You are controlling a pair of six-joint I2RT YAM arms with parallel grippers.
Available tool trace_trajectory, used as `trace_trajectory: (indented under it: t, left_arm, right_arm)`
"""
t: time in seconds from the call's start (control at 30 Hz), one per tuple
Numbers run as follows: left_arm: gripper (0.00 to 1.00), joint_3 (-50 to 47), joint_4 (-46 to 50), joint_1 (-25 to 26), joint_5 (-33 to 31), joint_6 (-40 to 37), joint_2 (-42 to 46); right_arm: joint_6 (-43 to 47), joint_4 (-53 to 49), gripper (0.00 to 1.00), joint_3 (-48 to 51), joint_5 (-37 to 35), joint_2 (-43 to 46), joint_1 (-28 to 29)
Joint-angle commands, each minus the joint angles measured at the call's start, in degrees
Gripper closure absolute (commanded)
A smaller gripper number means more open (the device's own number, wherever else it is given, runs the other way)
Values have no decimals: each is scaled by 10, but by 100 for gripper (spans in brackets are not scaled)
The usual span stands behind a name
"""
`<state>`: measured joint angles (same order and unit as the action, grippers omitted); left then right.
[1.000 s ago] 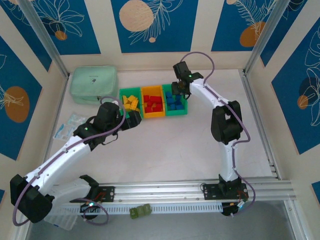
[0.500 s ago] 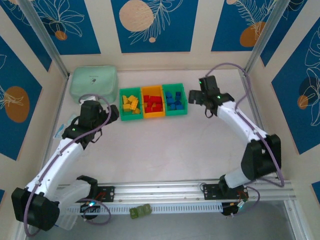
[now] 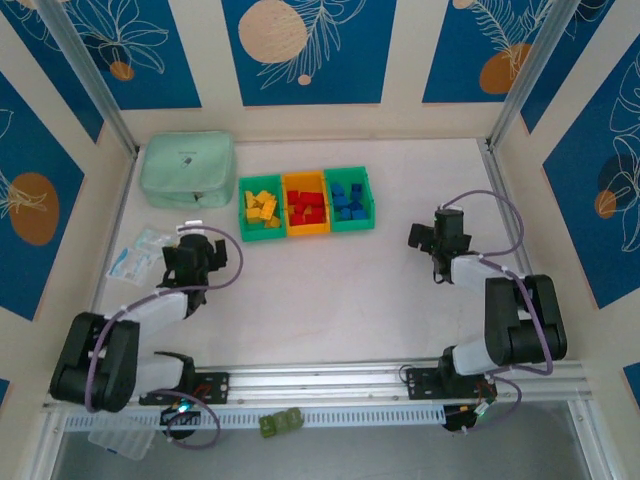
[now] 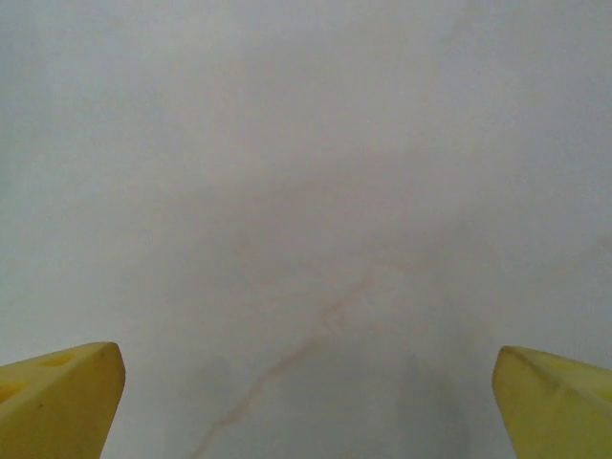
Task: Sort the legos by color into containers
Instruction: Reset both arms
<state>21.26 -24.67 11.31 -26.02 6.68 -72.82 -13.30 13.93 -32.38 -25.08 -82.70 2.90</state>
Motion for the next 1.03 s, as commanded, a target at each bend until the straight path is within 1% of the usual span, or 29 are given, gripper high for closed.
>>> trace_trajectory:
  t: [0.0, 0.03, 0.07, 0.13, 0.2, 0.23, 0.27, 0.3, 0.33, 0.37, 0.4, 0.43, 0.57, 0.9, 1.0]
  left_arm:
    - [1, -3, -177, -10, 36, -79, -39]
    - [1, -12, -223, -10, 44, -93, -60]
    - [1, -21, -264, -11, 45, -105, -77]
    - [1, -36, -319, -23, 74, -103, -103]
    - [1, -46, -360, -35, 129, -106, -134]
    - [1, -48, -386, -35, 152, -115, -161]
    - [1, -45, -416, -35, 162, -126, -186]
    - [1, -36, -380, -36, 160, -118, -175]
    - [1, -10, -305, -42, 153, -103, -162]
    - [1, 2, -293, -57, 167, -91, -169]
    - [1, 0, -303, -70, 182, -83, -171]
    - [1, 0, -293, -71, 184, -80, -166]
    - [1, -6, -311, -70, 179, -82, -170]
    - [1, -5, -307, -69, 179, -82, -168]
    - [1, -3, -302, -70, 189, -86, -168]
  right_arm:
    - [59, 192, 1, 20, 87, -13, -5]
    - [56, 181, 1, 15, 107, -20, -13]
    - [57, 202, 1, 22, 119, -31, -16]
    - [67, 234, 1, 45, 150, -25, -19]
    - [82, 336, 1, 91, 200, -44, -23]
    - [79, 380, 1, 103, 187, -56, -19]
    - [79, 323, 1, 87, 186, -44, -20]
    - [74, 308, 1, 78, 203, -44, -28]
    - [71, 332, 1, 85, 213, -49, -34]
    - [75, 311, 1, 80, 200, -44, -29]
    - [76, 323, 1, 83, 197, -46, -27]
    - [78, 328, 1, 87, 193, -45, -26]
    - [77, 321, 1, 84, 204, -45, -29]
    - [76, 312, 1, 78, 208, -47, -30]
    - [77, 319, 1, 84, 208, -43, -30]
